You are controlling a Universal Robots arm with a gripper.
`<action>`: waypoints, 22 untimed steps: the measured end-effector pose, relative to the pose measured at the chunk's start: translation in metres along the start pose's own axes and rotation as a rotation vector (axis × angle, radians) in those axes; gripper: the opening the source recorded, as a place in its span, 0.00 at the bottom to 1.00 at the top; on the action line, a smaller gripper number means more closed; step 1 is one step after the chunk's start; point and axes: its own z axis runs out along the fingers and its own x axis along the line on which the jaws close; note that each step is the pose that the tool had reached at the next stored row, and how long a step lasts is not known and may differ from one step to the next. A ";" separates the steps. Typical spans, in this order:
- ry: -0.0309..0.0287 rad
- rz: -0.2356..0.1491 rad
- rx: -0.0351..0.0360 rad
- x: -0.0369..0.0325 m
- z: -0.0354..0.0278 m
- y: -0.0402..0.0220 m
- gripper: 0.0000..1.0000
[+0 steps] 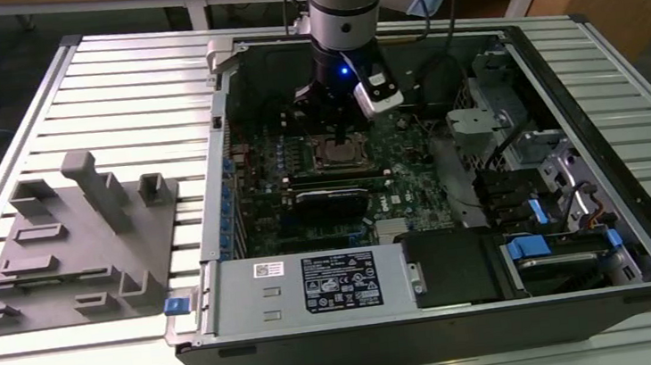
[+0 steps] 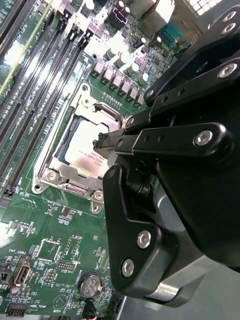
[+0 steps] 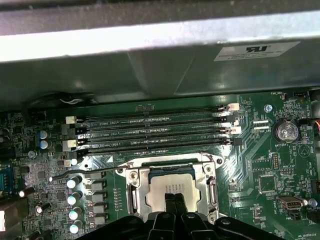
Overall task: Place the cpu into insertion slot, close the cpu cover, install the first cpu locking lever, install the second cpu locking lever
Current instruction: 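Close the cpu cover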
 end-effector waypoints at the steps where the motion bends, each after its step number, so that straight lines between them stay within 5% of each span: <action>1: -0.0001 0.000 -0.0002 0.0000 -0.0002 0.0000 0.11; 22: -0.0001 0.000 -0.0001 -0.0003 -0.0010 -0.0023 0.11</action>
